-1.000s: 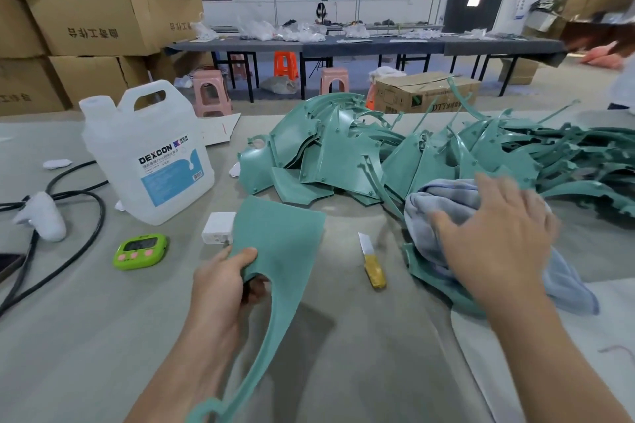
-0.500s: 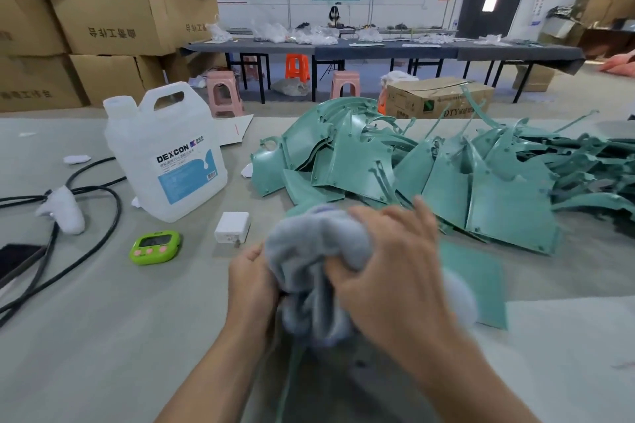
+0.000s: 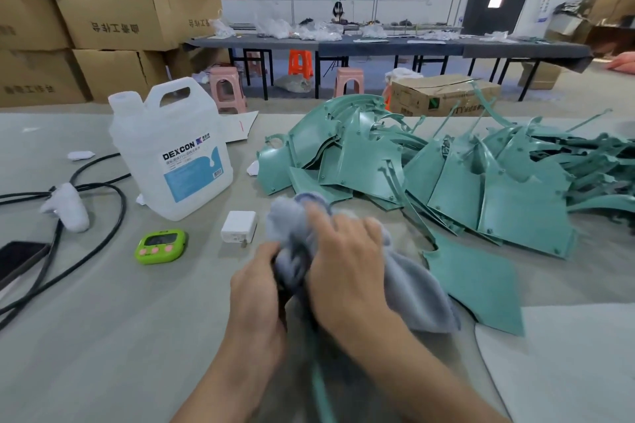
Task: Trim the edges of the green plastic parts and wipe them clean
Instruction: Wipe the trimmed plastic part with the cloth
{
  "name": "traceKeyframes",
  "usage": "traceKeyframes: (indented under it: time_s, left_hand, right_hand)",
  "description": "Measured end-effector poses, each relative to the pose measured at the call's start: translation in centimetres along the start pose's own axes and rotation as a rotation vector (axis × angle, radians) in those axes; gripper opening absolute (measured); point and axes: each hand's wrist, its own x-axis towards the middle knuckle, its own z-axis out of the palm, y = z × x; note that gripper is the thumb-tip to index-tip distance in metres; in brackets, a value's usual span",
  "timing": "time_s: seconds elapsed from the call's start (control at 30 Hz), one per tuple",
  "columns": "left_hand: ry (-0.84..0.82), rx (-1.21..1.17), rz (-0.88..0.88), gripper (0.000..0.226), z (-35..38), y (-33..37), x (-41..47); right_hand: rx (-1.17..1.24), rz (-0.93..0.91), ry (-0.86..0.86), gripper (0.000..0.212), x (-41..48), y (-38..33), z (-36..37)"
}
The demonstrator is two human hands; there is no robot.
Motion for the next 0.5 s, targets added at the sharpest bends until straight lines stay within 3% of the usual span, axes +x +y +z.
traceKeyframes:
  time_s: [0.07,0.13,0.23,0.3,0.4,0.5]
  left_hand:
    - [-0.008,-0.131,-0.120,0.027,-0.5,0.4,0.3]
    - [-0.007,-0.177,-0.150,0.037,-0.7,0.6,0.5]
    - [0.084,-0.134,-0.012,0.041,0.0,0.3,0.2]
    - [0.128,-0.129,0.059,0.031,0.1,0.8,0.0]
    - [0.148,-0.190,0.050,0.011,-1.2,2.5,0.4]
    - [0.099,-0.108,-0.068,0.011,-1.8,3.5,0.6]
  right_hand:
    - [0.001,-0.166,-0.007,0.046,-2.9,-1.3,0.3]
    - [-0.057,-0.221,-0.007,0.040,-3.4,-1.3,0.3]
    - [-0.157,-0.087,0.058,0.026,-0.7,-0.5,-0.6]
    - [-0.148,0.087,-0.002,0.021,1.2,0.3,-1.3]
    - [0.249,0.429,0.019,0.015,3.9,3.2,-3.0]
    - [1.009,0.747,-0.071,0.019,4.1,5.2,-5.8]
